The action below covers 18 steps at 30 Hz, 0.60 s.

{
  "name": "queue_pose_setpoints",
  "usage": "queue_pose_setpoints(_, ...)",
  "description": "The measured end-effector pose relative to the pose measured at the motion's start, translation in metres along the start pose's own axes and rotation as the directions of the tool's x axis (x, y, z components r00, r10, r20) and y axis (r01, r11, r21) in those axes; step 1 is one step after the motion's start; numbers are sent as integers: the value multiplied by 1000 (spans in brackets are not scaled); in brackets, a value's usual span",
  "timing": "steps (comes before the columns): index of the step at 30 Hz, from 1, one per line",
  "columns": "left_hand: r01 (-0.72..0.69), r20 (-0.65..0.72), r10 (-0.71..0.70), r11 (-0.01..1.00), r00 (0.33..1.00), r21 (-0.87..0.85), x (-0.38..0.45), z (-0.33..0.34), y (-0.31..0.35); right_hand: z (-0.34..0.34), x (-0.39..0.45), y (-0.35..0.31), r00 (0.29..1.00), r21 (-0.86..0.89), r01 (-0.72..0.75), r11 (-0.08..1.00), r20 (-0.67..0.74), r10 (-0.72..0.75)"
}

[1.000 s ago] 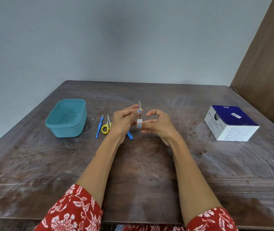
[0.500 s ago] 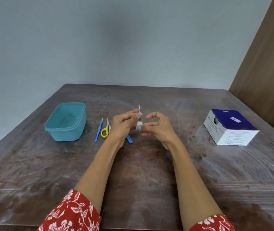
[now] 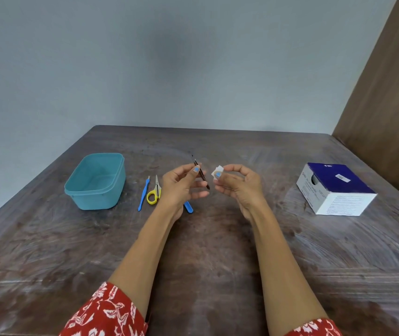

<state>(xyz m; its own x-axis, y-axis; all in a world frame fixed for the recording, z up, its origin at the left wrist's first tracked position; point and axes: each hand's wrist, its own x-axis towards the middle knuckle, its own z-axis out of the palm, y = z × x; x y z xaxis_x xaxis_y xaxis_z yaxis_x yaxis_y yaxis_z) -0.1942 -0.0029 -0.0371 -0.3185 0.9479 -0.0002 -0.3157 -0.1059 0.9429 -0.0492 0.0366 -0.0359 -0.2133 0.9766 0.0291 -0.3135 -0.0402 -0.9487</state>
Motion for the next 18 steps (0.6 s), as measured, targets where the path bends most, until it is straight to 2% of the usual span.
queue_pose_setpoints(3,-27,-43,34,989,998,147,1,0,-2,4,0,0,1000,20,13,1000,-7,-13)
queue_pose_setpoints(5,-35,-52,45,982,998,184,2,0,-3,4,0,0,1000,36,19,999,-18,-18)
queue_pose_setpoints(10,-45,24,41,977,999,206,-2,4,-7,6,1,3,996,37,87,996,-32,-86)
queue_pose_setpoints(18,-152,152,108,937,983,315,-6,8,-10,10,1,7,987,-86,162,983,14,-162)
